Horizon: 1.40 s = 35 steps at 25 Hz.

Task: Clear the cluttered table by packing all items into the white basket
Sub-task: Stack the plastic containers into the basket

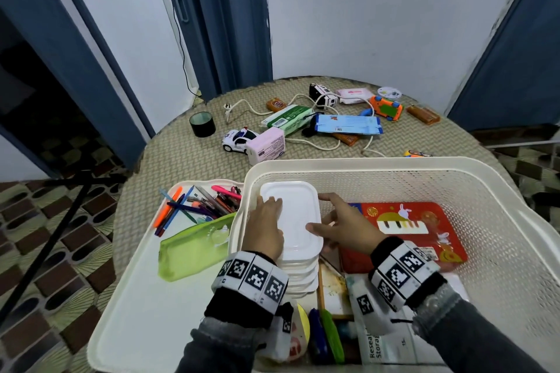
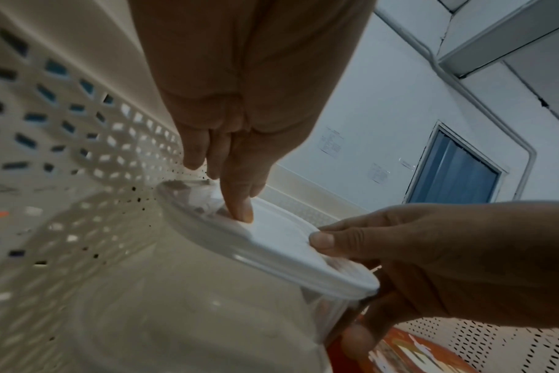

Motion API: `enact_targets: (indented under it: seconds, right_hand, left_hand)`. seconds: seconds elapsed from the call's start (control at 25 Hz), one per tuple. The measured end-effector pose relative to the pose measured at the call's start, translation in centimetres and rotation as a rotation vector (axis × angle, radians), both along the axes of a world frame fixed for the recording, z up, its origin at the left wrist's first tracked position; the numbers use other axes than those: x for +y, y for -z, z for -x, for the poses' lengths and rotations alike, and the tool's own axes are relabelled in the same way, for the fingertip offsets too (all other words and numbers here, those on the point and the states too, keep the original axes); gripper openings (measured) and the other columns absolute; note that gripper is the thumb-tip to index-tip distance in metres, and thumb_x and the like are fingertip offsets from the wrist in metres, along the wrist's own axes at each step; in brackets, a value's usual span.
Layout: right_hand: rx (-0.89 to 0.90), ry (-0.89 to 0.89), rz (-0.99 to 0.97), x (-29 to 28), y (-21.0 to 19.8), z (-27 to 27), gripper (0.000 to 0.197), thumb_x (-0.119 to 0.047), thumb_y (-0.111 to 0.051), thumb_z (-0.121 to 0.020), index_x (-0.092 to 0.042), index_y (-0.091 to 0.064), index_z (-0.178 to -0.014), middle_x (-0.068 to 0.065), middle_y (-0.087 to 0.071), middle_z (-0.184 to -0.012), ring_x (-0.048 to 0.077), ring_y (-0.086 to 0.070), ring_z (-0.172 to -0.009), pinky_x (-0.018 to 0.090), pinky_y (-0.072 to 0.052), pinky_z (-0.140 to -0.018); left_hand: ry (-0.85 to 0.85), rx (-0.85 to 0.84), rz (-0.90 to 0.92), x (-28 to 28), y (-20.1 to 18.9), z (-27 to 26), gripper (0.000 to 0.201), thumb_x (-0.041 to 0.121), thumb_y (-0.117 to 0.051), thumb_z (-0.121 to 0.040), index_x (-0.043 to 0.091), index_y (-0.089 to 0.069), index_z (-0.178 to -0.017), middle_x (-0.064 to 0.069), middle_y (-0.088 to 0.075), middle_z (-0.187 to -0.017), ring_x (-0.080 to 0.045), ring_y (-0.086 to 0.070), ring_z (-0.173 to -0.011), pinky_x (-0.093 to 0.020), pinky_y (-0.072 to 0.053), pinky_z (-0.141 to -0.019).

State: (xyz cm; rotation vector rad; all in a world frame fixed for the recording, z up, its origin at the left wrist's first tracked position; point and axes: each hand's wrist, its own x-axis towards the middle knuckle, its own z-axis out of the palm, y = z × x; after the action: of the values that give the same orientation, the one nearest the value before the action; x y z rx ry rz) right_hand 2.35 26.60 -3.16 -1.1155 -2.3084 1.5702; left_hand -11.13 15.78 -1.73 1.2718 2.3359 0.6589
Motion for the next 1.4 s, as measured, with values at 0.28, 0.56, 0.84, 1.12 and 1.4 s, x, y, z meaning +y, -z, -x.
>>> enact_targets:
  seconds: [0.28, 0.56, 0.84, 1.12, 1.4]
  right_hand:
    - [0.056, -0.006, 0.140, -0.5, -0.8, 0.4, 0.064, -0.009, -0.059, -0.092, -0.025, -0.029, -0.146, 0.009, -0.058, -0.086, 0.018, -0.063, -0.057, 0.033, -0.058, -0.059]
    - [-0.015, -0.064, -0.049, 0.6, -0.7, 0.3, 0.067, -0.027, -0.066, -0.088, -0.021, -0.032, -0.145, 0.007, -0.056, -0.108, 0.023, -0.060, -0.095, 0.037, -0.054, -0.082]
    - [0.098, 0.131, -0.058, 2.8, -2.9, -0.8, 0.044, -0.029, -0.063, -0.090, -0.016, -0.049, -0.130, 0.007, -0.059, -0.108, 0.022, -0.061, -0.092, 0.031, -0.052, -0.072]
    - [0.199, 0.314, -0.060, 2.6, -9.3, -7.8, 0.032, -0.029, -0.056, -0.094, -0.016, -0.053, -0.124, 0.016, -0.064, -0.108, 0.024, -0.065, -0.082, 0.024, -0.048, -0.059]
    - [0.222, 0.653, -0.135, -4.5, -11.6, -17.4, 0.026, -0.024, -0.056, -0.094, -0.015, -0.057, -0.119, 0.016, -0.068, -0.105, 0.020, -0.063, -0.077, 0.024, -0.048, -0.062]
  left_hand:
    - [-0.010, -0.072, 0.023, 0.0, 0.4, -0.1, 0.063, 0.021, -0.059, -0.093, 0.011, -0.028, -0.147, -0.007, -0.017, -0.158, -0.019, -0.006, -0.147, -0.022, -0.007, -0.111]
    - [-0.060, -0.074, -0.039, 0.3, 0.4, 0.0, 0.059, 0.017, -0.061, -0.091, 0.010, -0.036, -0.144, -0.006, -0.028, -0.155, -0.017, -0.016, -0.145, -0.019, -0.011, -0.108]
    - [-0.092, -0.334, -0.326, 2.4, -2.2, 0.6, 0.034, 0.008, -0.063, -0.089, 0.009, -0.060, -0.123, -0.003, -0.060, -0.126, -0.017, -0.052, -0.123, -0.033, -0.037, -0.109]
    - [0.153, -0.435, -0.476, 6.6, -7.9, -3.7, 0.023, 0.002, -0.059, -0.089, 0.012, -0.065, -0.109, 0.000, -0.066, -0.103, -0.002, -0.060, -0.088, -0.009, -0.045, -0.077]
    - [0.583, -0.562, -0.426, 4.7, -10.3, -13.1, 0.023, 0.005, -0.058, -0.089, 0.023, -0.064, -0.103, 0.004, -0.067, -0.101, 0.000, -0.060, -0.084, -0.009, -0.044, -0.061]
